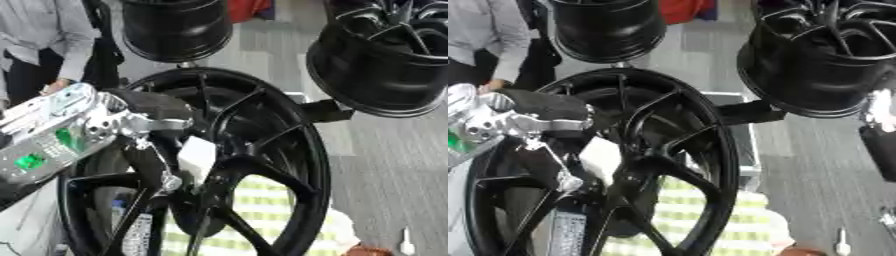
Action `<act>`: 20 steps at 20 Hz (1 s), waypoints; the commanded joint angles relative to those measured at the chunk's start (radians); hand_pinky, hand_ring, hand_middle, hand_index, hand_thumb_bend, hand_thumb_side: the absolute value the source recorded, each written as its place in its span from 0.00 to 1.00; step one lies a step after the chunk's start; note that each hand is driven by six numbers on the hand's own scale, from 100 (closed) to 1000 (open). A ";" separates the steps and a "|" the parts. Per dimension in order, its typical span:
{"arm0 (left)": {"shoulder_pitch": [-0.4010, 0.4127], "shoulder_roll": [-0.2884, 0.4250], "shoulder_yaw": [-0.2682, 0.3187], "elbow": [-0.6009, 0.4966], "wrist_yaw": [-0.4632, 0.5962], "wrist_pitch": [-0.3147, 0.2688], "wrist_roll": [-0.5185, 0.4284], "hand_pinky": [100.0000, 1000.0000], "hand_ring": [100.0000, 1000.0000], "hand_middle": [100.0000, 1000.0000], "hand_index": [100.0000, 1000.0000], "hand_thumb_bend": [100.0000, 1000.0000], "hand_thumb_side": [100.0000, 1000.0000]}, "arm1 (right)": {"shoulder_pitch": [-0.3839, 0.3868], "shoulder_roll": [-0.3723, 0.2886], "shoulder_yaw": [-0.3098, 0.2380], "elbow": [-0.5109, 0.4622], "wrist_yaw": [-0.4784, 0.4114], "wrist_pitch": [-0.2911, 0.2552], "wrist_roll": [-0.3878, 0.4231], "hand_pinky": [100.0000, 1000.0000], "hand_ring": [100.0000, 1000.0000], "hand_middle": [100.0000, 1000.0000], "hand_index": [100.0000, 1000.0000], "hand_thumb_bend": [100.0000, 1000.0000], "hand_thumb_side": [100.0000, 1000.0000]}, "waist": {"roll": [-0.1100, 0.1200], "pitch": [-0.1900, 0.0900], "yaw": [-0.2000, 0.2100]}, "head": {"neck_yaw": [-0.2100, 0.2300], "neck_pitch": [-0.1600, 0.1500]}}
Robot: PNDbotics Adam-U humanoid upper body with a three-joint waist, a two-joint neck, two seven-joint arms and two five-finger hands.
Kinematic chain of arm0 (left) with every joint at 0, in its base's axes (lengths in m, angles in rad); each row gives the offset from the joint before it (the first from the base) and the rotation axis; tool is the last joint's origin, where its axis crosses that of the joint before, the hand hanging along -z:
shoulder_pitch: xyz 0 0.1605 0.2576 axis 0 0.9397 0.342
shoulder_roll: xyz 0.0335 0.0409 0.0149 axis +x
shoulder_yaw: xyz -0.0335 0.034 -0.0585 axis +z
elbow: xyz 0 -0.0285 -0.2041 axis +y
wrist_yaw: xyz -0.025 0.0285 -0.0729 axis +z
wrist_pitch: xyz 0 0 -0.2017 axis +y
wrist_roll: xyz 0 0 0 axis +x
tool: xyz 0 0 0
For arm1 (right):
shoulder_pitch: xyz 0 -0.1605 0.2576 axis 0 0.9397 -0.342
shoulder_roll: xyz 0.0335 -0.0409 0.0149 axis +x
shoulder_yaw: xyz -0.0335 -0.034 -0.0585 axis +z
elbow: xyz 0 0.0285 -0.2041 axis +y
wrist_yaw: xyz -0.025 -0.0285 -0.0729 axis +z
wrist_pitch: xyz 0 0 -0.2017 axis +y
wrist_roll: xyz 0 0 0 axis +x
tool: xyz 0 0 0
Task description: Pull the pin out of the wheel hub.
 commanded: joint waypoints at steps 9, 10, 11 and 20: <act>-0.018 0.010 0.020 -0.038 0.054 0.072 0.002 0.62 0.49 0.48 0.68 0.10 0.14 | 0.004 -0.008 -0.006 -0.018 -0.005 0.007 -0.013 0.66 0.76 0.67 0.75 0.00 0.63 | 0.000 -0.014 0.000 | 0.004 -0.013; -0.018 0.011 0.021 -0.041 0.060 0.076 0.008 0.61 0.48 0.47 0.67 0.09 0.14 | 0.005 -0.007 -0.006 -0.018 -0.005 0.008 -0.014 0.66 0.76 0.67 0.75 0.00 0.63 | 0.001 -0.014 0.000 | 0.005 -0.013; -0.018 0.012 0.022 -0.046 0.065 0.080 0.014 0.60 0.47 0.46 0.66 0.07 0.14 | 0.006 -0.007 -0.006 -0.018 -0.005 0.008 -0.014 0.66 0.76 0.67 0.75 0.00 0.63 | 0.001 -0.014 0.001 | 0.005 -0.014; -0.017 0.020 0.035 -0.071 0.087 0.127 0.086 0.47 0.30 0.26 0.44 0.00 0.07 | 0.006 -0.008 -0.007 -0.018 -0.006 0.007 -0.013 0.67 0.76 0.67 0.75 0.00 0.63 | 0.000 -0.017 0.002 | 0.007 -0.021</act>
